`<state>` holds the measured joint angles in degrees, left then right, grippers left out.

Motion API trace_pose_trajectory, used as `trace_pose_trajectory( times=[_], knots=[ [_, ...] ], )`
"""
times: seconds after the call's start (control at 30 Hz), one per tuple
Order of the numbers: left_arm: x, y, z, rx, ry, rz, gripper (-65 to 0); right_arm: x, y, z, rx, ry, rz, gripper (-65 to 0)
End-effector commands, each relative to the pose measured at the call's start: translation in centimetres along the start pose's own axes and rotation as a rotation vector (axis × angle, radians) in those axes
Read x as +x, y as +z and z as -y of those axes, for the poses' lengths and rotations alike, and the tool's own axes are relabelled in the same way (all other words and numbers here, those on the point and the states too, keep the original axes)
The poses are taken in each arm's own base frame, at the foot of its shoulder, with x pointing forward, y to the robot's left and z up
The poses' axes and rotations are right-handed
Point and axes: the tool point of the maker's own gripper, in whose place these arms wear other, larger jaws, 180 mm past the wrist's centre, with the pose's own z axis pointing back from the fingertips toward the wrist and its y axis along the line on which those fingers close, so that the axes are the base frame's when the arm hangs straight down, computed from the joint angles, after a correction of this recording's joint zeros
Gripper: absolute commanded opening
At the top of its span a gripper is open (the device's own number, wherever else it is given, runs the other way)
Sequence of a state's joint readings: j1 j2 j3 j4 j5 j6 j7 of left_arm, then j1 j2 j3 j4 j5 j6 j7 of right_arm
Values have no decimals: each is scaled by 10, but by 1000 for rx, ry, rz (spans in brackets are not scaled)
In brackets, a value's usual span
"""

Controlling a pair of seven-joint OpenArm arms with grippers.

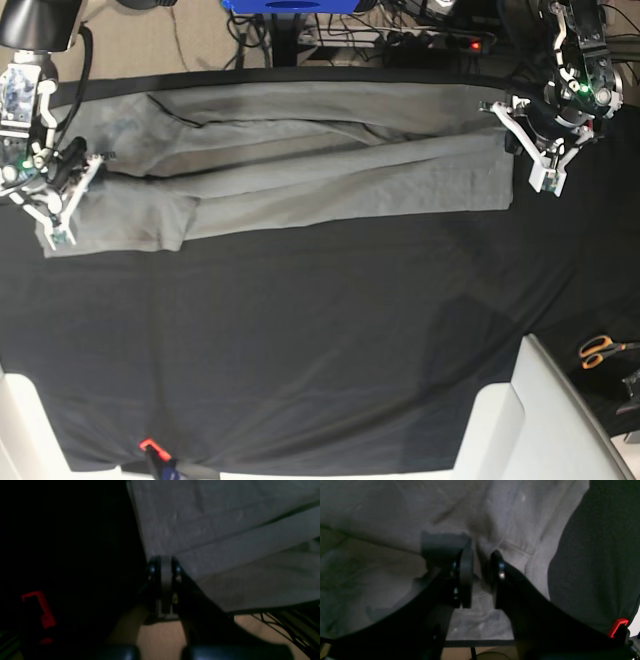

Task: Fold the T-shirt properly
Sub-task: 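Release the shirt and reposition the right gripper onto the shirt end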

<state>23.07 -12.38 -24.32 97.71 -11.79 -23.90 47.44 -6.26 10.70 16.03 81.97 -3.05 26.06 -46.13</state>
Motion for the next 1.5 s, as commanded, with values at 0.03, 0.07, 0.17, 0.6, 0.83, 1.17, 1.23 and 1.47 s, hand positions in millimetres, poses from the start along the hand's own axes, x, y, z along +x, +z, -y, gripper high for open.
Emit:
trace_pose_trajectory(
  times=[0.03,0.07,0.17,0.6,0.83,1.17,1.23,1.47],
  knots=[
    [8,3,-6,17,-12,25,-650,9,4,11,-25,-1,27,-491],
    [8,3,-6,17,-12,25,-650,9,4,13,-29,-7,28,-474],
    [2,4,-6,18,-11,10,-650,4,8,30,-60,-69,30,-428],
    [23,40,-63,179,50,106,-91,29,47,82,-192,-150,142,-231],
    [52,35,-32,118,47,184,-155,75,26,76,-127,-178,341,-249],
    [69,-9,19,-20,178,196,-650,86,-24,55,24,-253,315,-624],
    [65,-17,20,-30,194,178,-650,87,-28,52,41,-258,325,-635],
    [41,-37,18,-47,225,92,-650,78,-45,74,42,-310,311,-635]
  ],
)
